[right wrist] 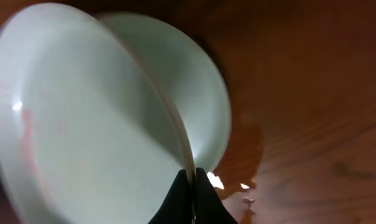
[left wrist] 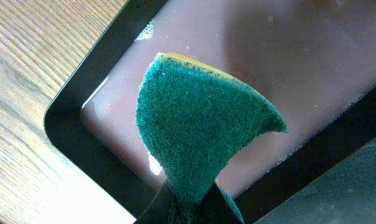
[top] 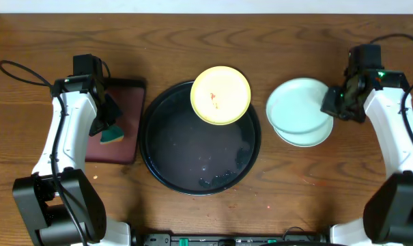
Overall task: Clean dirty plates on tray and stack at the side
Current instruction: 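Lift the second plate with the right gripper and stack it on the first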
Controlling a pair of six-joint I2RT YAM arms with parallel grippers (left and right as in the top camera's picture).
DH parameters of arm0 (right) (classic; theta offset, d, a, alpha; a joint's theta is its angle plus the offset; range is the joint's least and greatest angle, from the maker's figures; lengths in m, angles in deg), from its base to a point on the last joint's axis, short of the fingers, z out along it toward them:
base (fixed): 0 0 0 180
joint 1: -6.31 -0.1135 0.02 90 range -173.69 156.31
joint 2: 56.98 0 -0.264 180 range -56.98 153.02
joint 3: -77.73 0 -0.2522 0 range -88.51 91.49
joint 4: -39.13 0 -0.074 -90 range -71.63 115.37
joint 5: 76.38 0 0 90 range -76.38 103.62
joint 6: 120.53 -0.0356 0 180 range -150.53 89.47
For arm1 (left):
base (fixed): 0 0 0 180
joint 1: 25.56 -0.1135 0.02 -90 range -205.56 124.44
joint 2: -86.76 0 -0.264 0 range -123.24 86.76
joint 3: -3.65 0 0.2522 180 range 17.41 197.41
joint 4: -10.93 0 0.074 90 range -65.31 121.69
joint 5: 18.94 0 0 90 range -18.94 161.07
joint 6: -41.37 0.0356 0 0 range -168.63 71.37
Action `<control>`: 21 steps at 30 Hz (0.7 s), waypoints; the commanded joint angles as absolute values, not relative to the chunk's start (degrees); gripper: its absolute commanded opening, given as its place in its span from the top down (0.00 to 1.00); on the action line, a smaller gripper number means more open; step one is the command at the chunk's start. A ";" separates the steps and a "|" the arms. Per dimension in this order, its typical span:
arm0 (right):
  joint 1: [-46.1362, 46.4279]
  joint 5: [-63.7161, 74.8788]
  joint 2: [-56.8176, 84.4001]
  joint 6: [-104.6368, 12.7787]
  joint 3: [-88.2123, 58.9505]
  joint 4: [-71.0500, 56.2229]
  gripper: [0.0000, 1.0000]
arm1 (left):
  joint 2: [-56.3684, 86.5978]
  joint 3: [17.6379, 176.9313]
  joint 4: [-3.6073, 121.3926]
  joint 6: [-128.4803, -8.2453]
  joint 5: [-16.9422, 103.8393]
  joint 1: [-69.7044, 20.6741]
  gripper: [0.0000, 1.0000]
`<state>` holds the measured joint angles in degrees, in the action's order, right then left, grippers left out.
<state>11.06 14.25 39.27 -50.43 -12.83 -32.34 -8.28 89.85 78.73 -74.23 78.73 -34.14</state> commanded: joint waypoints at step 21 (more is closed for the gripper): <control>3.85 -4.44 41.30 -41.69 -10.29 -17.50 0.34 | -8.35 89.63 79.08 -73.71 79.01 -34.23 0.93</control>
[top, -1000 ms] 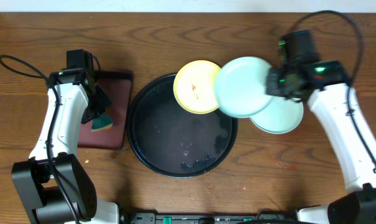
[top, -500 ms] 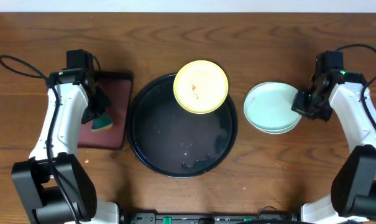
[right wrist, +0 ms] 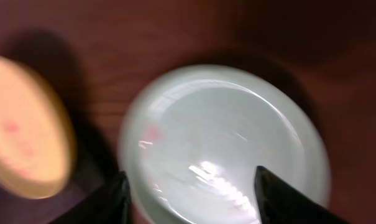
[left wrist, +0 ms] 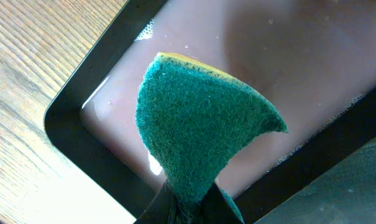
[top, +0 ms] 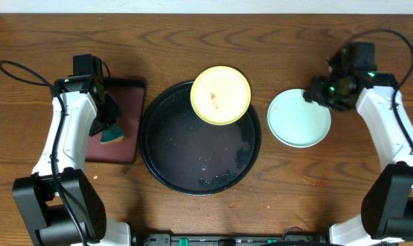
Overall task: Clean dirty plates on tray and stack at the side
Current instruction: 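Lift the second plate with the right gripper and stack it on the first, then grasp the yellow plate with the right gripper and pull it to tray center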
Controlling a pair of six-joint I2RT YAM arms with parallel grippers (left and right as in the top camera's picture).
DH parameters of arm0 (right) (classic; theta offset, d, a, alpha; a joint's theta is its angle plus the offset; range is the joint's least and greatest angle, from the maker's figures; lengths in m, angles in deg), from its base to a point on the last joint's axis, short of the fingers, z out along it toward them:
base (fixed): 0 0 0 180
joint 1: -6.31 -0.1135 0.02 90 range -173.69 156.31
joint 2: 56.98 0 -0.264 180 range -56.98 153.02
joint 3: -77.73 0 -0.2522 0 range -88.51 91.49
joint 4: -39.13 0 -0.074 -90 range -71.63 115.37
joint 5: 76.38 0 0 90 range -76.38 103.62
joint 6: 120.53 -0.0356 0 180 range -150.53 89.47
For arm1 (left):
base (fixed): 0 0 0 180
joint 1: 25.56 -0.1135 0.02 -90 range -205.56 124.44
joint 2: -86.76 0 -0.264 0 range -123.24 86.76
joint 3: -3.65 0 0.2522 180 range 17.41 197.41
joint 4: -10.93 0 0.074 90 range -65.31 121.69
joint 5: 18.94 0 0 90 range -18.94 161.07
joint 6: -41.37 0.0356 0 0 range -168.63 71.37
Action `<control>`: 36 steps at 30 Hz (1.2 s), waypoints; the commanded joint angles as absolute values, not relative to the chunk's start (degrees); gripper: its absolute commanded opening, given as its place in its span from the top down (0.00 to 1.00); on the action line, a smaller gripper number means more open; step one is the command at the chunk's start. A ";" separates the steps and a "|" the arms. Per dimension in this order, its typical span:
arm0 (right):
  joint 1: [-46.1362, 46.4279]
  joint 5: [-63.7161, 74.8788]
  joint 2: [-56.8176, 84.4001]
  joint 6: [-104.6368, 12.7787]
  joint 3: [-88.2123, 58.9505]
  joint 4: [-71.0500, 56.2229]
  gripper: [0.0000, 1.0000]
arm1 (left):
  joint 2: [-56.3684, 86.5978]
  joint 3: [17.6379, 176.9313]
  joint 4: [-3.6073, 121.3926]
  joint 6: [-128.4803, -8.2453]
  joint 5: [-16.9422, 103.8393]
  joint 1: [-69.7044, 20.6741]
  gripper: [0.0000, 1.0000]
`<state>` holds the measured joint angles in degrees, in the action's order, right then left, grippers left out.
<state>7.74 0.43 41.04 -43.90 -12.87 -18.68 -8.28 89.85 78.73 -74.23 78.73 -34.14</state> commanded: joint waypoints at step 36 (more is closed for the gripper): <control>-11.67 -6.71 69.91 -35.46 21.95 -28.56 0.99 | -8.35 89.63 79.08 -73.71 78.99 -34.23 0.93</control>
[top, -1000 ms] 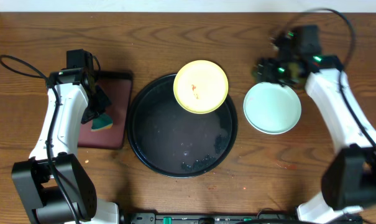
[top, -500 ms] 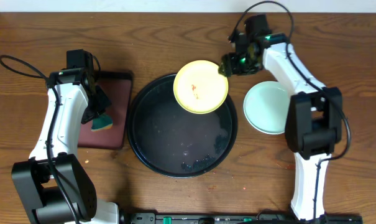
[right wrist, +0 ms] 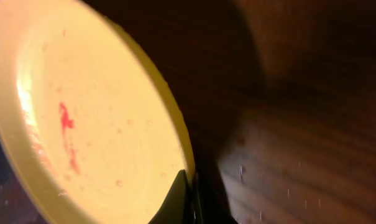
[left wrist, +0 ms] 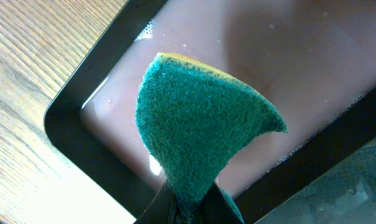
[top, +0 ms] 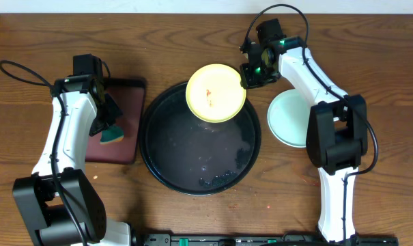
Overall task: Clean dirty plates on tray and stack at the side
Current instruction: 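Grasp the yellow plate with the right gripper and pull it to tray center, then scrub the yellow plate with the sponge in the left gripper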
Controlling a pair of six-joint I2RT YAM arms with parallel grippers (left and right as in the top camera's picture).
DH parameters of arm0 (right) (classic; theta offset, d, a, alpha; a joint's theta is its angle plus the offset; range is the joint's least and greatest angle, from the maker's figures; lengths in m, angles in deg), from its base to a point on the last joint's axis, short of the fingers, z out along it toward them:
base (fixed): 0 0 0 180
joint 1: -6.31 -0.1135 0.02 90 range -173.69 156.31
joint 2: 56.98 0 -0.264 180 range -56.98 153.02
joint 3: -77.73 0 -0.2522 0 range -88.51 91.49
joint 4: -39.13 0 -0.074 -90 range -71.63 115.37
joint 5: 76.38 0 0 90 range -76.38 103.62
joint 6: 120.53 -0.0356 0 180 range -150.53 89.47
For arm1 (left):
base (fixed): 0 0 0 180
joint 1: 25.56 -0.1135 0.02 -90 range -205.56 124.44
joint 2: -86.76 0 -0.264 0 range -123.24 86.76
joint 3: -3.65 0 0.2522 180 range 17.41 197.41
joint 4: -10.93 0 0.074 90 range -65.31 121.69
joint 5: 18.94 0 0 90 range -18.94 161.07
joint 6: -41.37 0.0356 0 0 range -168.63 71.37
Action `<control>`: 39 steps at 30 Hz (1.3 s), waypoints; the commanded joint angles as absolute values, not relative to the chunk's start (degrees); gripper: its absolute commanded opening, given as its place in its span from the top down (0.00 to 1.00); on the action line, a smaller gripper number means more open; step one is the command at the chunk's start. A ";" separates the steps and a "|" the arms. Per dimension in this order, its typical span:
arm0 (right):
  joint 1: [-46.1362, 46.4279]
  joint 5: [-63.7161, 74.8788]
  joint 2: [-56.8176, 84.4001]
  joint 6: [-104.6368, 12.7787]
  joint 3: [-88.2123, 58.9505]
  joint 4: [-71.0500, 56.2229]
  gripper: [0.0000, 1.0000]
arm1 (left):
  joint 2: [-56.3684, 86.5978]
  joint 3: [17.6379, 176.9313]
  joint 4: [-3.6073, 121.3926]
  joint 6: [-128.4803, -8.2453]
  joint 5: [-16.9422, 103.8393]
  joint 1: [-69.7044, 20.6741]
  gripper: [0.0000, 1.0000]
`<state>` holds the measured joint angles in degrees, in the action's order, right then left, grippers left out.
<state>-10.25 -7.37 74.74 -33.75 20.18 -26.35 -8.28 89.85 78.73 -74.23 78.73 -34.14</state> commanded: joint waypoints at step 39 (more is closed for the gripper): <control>-25.28 -4.86 68.95 -55.11 3.24 -28.14 0.99 | -9.68 85.07 69.90 -72.09 67.75 -9.64 0.93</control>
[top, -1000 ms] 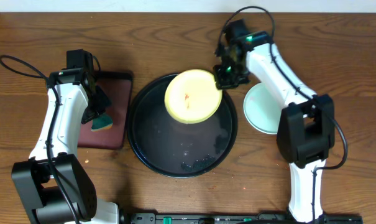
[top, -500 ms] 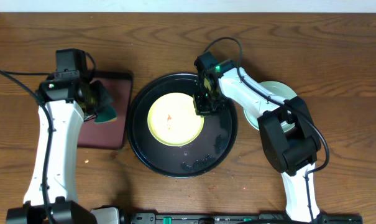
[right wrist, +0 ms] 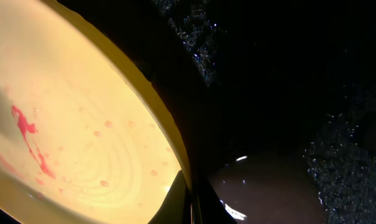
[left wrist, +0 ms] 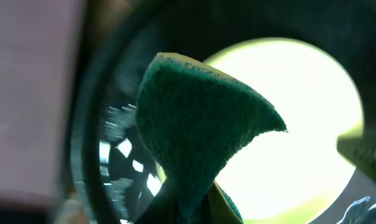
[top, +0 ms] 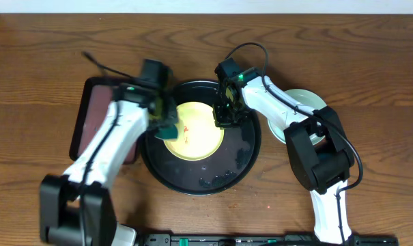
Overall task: Clean dirty plates on tray and stack at the side
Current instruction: 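Scrub the yellow plate with the sponge in the left gripper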
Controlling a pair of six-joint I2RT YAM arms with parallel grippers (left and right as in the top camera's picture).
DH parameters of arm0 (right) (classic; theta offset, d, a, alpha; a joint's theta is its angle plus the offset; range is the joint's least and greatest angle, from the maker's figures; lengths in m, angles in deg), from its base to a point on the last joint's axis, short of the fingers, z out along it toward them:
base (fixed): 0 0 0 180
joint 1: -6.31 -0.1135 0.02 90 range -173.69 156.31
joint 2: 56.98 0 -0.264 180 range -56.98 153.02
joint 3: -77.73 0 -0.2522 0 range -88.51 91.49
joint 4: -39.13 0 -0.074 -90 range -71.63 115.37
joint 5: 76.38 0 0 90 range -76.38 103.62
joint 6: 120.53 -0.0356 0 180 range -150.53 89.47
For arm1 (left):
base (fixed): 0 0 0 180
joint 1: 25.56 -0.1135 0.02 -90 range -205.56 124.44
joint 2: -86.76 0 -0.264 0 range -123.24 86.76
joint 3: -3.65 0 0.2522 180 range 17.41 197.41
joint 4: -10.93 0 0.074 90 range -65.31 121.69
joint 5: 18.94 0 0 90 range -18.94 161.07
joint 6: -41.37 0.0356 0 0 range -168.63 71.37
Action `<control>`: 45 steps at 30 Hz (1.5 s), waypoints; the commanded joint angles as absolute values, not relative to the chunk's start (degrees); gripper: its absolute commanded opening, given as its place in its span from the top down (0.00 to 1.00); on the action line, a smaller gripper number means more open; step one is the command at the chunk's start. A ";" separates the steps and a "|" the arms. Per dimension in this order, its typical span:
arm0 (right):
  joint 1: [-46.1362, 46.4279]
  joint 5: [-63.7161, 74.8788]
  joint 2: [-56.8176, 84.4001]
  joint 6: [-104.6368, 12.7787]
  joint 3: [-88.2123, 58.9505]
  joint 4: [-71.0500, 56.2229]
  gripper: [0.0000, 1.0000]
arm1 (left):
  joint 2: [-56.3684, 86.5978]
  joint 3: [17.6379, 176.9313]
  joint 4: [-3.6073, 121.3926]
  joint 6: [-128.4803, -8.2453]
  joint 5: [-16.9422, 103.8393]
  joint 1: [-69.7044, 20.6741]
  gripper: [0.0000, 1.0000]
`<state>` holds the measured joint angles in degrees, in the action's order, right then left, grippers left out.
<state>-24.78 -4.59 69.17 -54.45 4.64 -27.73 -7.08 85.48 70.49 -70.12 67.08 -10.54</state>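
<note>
A yellow plate (top: 196, 130) with a red smear (right wrist: 29, 140) lies tilted in the middle of the round black tray (top: 244, 160). My right gripper (top: 224, 116) is shut on the plate's right rim (right wrist: 175, 155). My left gripper (top: 164, 121) is shut on a green sponge (left wrist: 200, 124), which sits at the plate's left edge (top: 168, 130). In the left wrist view the yellow plate (left wrist: 299, 124) glows behind the sponge. Whether the sponge touches the plate cannot be told.
Pale green plates (top: 308, 102) are stacked on the table right of the tray, partly hidden by my right arm. A maroon rectangular tray (top: 90, 116) with soapy water lies at the left. Foam and droplets dot the black tray's floor (right wrist: 287, 93).
My left gripper has moved with the sponge from over the maroon tray to the yellow plate's left edge. The right gripper has brought the plate from the tray's back rim to its middle.
My right gripper was shut on a green plate's rim over another green plate, then open above the two stacked. Then it was shut on the yellow plate's rim. The left held the sponge over the maroon tray throughout, and now holds it at the plate.
</note>
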 commanded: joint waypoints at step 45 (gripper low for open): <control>-25.28 -4.83 68.95 -55.15 3.24 -27.99 0.99 | -19.08 92.72 74.82 -78.67 86.11 -9.31 0.93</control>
<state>-25.72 -6.41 69.17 -54.69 4.29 -27.29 -21.03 89.42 72.74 -79.72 79.82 -7.74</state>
